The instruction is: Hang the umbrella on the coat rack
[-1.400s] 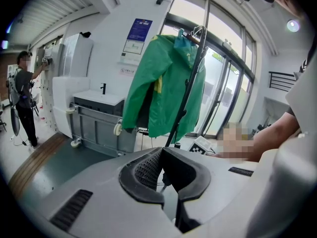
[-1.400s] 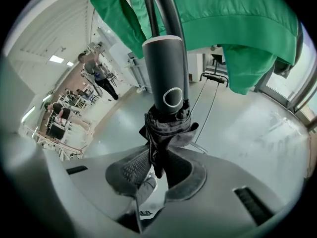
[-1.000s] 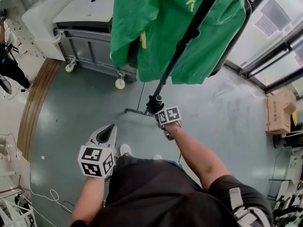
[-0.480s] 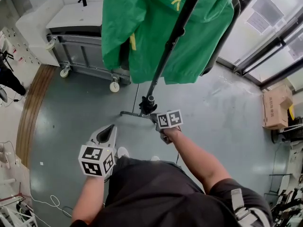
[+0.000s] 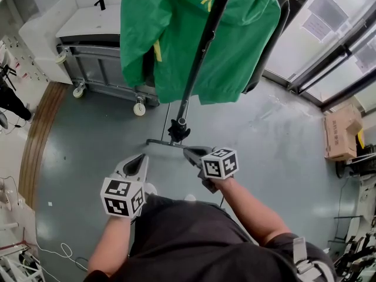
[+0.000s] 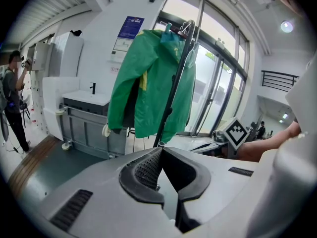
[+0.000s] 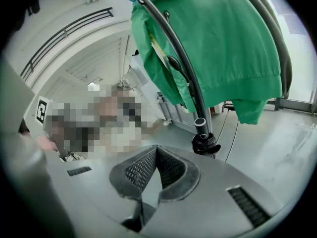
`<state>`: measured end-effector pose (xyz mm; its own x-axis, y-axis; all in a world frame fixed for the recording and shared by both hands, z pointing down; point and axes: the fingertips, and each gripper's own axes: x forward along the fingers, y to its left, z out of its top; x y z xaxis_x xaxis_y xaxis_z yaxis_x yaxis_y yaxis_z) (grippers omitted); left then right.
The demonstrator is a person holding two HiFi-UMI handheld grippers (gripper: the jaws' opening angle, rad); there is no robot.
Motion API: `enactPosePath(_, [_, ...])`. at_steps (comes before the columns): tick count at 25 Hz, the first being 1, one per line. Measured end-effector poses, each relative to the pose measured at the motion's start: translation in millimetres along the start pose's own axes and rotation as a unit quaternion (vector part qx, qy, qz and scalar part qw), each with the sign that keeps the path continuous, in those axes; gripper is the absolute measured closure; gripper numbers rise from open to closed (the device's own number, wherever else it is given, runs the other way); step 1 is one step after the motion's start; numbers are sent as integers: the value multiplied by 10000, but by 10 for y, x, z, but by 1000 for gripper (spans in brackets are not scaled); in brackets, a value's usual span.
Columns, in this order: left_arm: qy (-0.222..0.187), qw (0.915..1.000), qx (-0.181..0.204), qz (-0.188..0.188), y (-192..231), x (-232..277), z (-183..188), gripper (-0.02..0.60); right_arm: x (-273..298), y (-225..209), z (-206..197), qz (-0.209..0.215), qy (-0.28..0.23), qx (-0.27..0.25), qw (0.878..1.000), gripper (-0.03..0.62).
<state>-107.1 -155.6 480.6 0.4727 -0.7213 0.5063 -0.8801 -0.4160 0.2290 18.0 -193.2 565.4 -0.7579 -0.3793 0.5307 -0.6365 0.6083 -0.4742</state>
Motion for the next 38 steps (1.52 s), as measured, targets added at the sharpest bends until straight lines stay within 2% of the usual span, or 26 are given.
enactPosePath(7, [-57, 9997, 157, -157, -287, 60, 47, 567, -607, 308, 121, -72, -410, -577, 9975, 585])
enactPosePath(11, [-39, 9992, 52, -394, -481, 91, 73, 566, -841, 431, 185, -127, -585, -915, 9940, 585])
enactPosePath(23, [14, 9983, 356, -467, -857, 121, 32, 566, -1336, 373, 193, -294, -1066, -659, 9917, 585])
enactPosePath(38, [-20, 9993, 256, -268, -861, 76, 5, 566, -1424, 372, 95, -225, -1112, -708, 9910, 585])
